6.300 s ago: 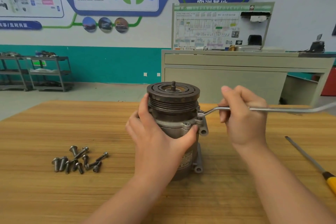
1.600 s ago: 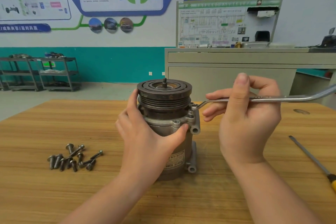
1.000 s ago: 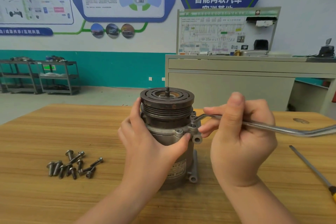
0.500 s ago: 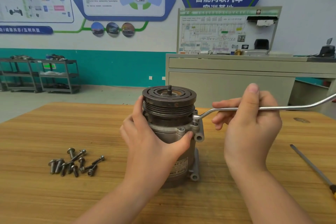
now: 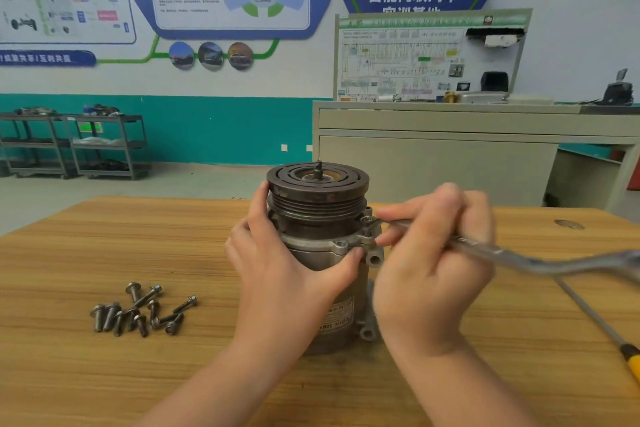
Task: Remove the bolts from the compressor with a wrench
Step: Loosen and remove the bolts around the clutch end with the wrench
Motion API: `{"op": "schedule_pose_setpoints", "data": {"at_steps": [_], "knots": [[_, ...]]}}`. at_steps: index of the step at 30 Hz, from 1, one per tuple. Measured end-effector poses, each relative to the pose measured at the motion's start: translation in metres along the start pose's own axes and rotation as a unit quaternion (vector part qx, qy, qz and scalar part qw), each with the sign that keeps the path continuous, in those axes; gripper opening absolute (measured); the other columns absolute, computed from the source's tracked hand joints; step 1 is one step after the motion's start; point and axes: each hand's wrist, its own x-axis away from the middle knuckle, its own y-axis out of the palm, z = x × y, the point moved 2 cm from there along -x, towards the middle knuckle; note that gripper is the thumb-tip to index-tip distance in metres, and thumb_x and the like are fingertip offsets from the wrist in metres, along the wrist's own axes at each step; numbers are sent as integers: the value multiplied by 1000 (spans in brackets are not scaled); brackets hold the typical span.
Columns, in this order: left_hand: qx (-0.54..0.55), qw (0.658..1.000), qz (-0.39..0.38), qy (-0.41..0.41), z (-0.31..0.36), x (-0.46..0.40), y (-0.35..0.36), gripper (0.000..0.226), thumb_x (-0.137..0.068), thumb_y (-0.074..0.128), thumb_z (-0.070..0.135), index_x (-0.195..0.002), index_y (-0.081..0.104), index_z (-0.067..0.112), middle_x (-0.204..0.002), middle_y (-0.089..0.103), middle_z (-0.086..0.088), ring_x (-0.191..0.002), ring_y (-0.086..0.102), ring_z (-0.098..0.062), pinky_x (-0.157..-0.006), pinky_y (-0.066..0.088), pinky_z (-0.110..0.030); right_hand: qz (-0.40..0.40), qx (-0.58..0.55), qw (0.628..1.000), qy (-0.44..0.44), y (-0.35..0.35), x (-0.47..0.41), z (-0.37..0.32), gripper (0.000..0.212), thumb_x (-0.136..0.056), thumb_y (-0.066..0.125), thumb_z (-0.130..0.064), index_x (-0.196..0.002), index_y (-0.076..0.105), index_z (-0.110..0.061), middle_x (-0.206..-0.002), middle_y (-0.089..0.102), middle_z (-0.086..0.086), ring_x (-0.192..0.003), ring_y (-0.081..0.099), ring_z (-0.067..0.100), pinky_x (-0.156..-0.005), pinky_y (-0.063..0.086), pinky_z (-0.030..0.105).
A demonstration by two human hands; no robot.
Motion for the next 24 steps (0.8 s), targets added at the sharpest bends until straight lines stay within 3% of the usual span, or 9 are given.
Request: {"op": "schedule_pose_setpoints", "data": {"at_steps": [3,6,8,11,13,16,18,24], "knots": [[-4,1000,-7,-1,2,0,-1,119,-51,74,58,-150,11,33,-123,26,12,-112,15,3,-100,19,-24,86,-139,952,260,-7,-16,24,32,-102,32,-33,-76,42,-16,-52,62,7,-34,50,17,-39,38,18],[1,1000,-15,-2,3,0,-2,120,-52,74,58,-150,11,33,-125,26,12,-114,16,2,-101,20,-25,33,-232,833,501,-10,-28,56,29,-105,36,-34,-86,44,-14,-52,62,6,-35,49,15,-38,38,17],[5,1000,-17,-5,4,0,-3,119,-52,75,58,-150,11,33,-126,25,12,-116,16,2,-101,20,-25,-39,-271,774,571,-11,-32,64,22,-104,41,-30,-90,45,-14,-59,64,7,-41,53,13,-40,42,19],[10,1000,-19,-6,4,0,-2,119,-52,75,57,-150,10,34,-125,25,14,-117,16,2,-102,21,-25,-56,-351,747,563,-11,-36,61,21,-104,38,-20,-88,47,-11,-68,68,12,-50,60,16,-47,49,22],[11,1000,-18,-9,4,0,-2,119,-52,75,57,-150,10,35,-124,24,15,-116,16,3,-102,21,-25,-31,-361,784,504,-10,-37,54,21,-105,35,-18,-90,46,-11,-69,69,10,-52,61,16,-49,50,23],[10,1000,-20,-6,4,0,-2,120,-52,74,58,-149,9,37,-123,24,16,-114,15,5,-100,21,-24,-16,-249,912,327,-12,-39,39,16,-106,31,-18,-93,39,-17,-66,66,6,-46,55,16,-48,45,22],[9,1000,-21,-5,4,0,-2,119,-51,74,59,-149,8,39,-123,23,17,-113,14,6,-98,20,-23,-37,-168,965,198,-13,-37,29,12,-104,31,-19,-93,36,-22,-70,64,4,-45,54,15,-47,43,21],[3,1000,-14,-6,2,0,-1,120,-51,74,60,-149,9,36,-123,24,15,-111,14,6,-98,19,-23,-126,-85,988,33,-11,-25,19,9,-101,36,-26,-97,37,-34,-78,65,2,-48,58,15,-53,43,20]]}}
